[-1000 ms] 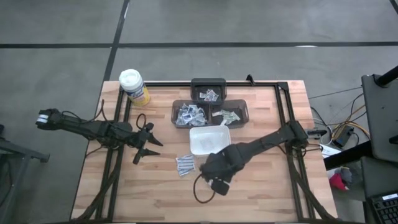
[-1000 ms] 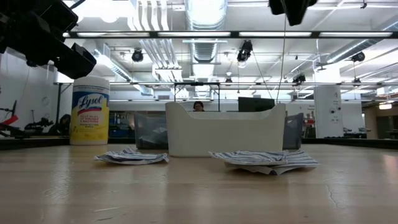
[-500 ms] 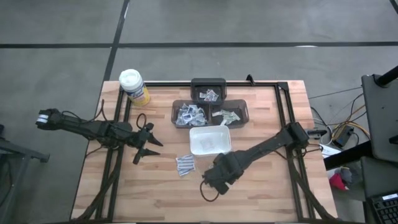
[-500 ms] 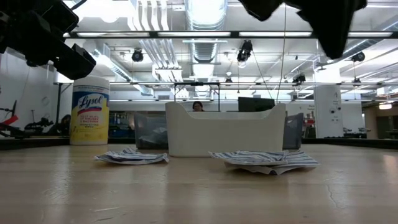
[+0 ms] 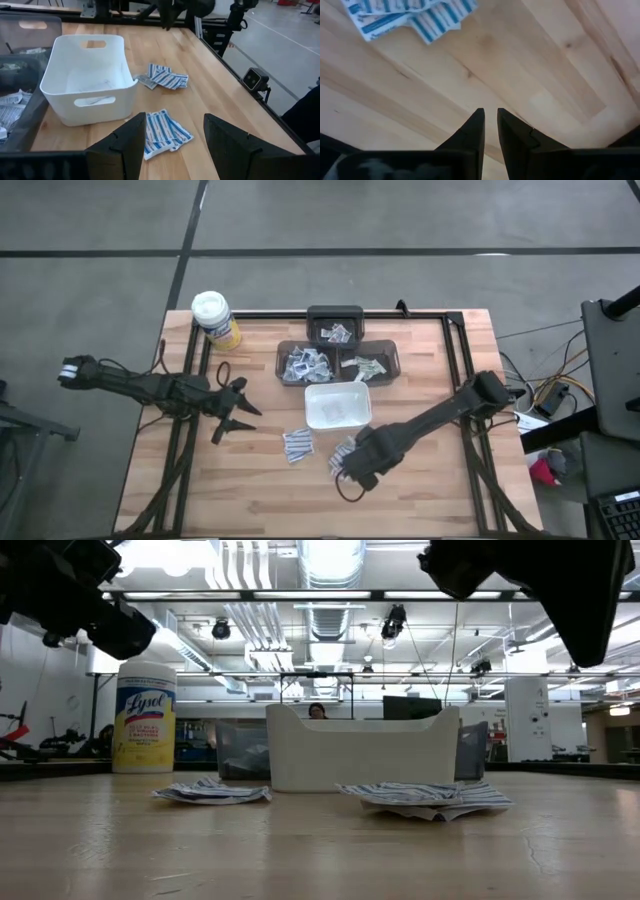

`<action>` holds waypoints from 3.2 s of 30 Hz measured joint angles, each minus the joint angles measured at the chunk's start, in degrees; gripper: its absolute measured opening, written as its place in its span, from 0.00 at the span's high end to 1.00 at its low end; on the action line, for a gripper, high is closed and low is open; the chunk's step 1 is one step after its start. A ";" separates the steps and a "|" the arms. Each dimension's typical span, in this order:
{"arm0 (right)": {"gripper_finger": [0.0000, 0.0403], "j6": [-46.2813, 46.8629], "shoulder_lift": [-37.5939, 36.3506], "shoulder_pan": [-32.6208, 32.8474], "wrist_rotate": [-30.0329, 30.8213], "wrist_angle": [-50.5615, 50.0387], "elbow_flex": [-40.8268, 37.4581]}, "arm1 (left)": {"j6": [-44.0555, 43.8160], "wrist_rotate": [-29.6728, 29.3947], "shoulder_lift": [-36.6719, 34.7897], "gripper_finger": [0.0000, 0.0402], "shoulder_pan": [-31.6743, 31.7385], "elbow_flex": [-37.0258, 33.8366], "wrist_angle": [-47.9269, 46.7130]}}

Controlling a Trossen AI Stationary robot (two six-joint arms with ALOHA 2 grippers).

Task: Pick & Place First Aid Supplies
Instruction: Put the blue bandage into the white bin

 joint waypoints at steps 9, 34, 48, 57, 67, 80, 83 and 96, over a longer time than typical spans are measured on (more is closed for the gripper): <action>0.92 9.95 -9.98 -0.05 4.98 24.05 -17.37 | -0.09 0.00 -0.91 0.51 0.00 0.00 -0.42; 0.70 16.89 -10.34 -2.12 11.00 41.94 -30.69 | -0.64 -0.02 -0.88 0.51 0.02 0.00 -0.44; 0.69 18.24 -10.03 -2.95 13.75 49.75 -36.07 | -1.07 -0.02 -0.86 0.51 0.02 0.00 -0.46; 0.71 18.05 -10.03 -2.95 13.75 50.90 -36.36 | -1.25 -0.02 -0.86 0.51 0.02 0.00 -0.47; 0.76 17.99 -10.03 -2.97 13.72 52.95 -37.55 | -1.20 -0.02 -0.86 0.51 0.02 0.00 -0.48; 0.92 17.50 -10.03 -2.98 14.03 54.17 -37.95 | -1.14 -0.03 -0.86 0.51 0.02 0.00 -0.53; 0.96 17.39 -10.03 -2.96 14.09 54.17 -37.95 | -1.14 -0.04 -0.86 0.51 0.02 0.00 -0.60; 0.98 15.68 -14.56 -2.95 14.16 52.70 -37.91 | -1.09 -0.04 -0.86 0.51 0.00 0.00 -0.72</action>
